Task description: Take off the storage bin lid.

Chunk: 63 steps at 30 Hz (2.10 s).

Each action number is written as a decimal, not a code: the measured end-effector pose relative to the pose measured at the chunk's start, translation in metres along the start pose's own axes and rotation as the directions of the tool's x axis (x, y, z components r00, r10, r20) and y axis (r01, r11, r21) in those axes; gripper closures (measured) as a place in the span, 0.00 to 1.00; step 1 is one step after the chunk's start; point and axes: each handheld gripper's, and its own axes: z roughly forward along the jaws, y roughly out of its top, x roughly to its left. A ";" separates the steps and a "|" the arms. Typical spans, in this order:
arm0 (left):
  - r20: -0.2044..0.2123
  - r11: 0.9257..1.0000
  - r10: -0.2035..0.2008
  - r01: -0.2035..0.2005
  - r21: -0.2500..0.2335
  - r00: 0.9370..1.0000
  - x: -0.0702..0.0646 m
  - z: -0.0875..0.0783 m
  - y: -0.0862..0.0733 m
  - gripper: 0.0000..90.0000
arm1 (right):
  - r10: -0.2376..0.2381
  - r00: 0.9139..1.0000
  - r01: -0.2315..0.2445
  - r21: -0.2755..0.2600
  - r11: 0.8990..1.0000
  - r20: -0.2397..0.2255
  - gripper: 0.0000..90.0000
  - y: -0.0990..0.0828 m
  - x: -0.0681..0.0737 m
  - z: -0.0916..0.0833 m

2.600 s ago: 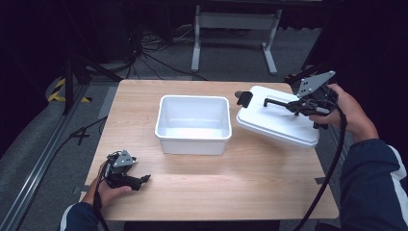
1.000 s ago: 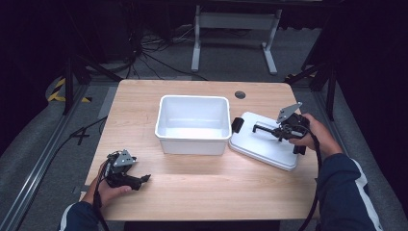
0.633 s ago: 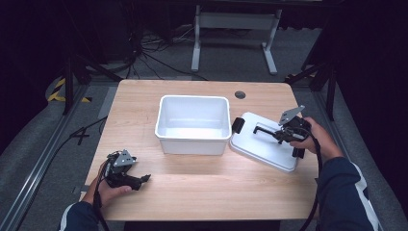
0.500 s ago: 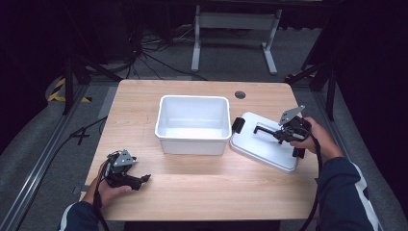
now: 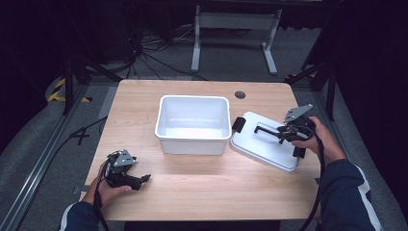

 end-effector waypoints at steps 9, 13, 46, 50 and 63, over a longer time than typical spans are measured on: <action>-0.002 1.000 0.001 -0.001 0.000 1.000 0.000 0.000 0.000 0.12 | 0.024 1.000 -0.024 -0.102 0.994 0.001 0.65 -0.004 0.012 -0.018; 0.000 1.000 0.000 0.000 0.000 1.000 0.000 0.000 0.000 0.12 | 0.026 1.000 -0.023 -0.132 0.991 0.017 0.60 -0.004 0.016 -0.022; -0.006 1.000 -0.001 0.002 0.005 1.000 0.000 0.000 0.000 0.12 | 0.018 0.999 -0.006 -0.285 0.958 0.042 0.34 -0.021 0.096 -0.034; -0.006 1.000 -0.001 0.001 0.006 1.000 0.000 0.000 0.000 0.12 | 0.013 1.000 -0.005 -0.292 0.957 0.025 0.34 -0.025 0.103 -0.029; 0.001 1.000 -0.002 0.002 0.004 1.000 0.000 0.000 0.000 0.12 | -0.007 1.000 0.006 -0.251 0.968 -0.005 0.34 -0.050 0.132 0.002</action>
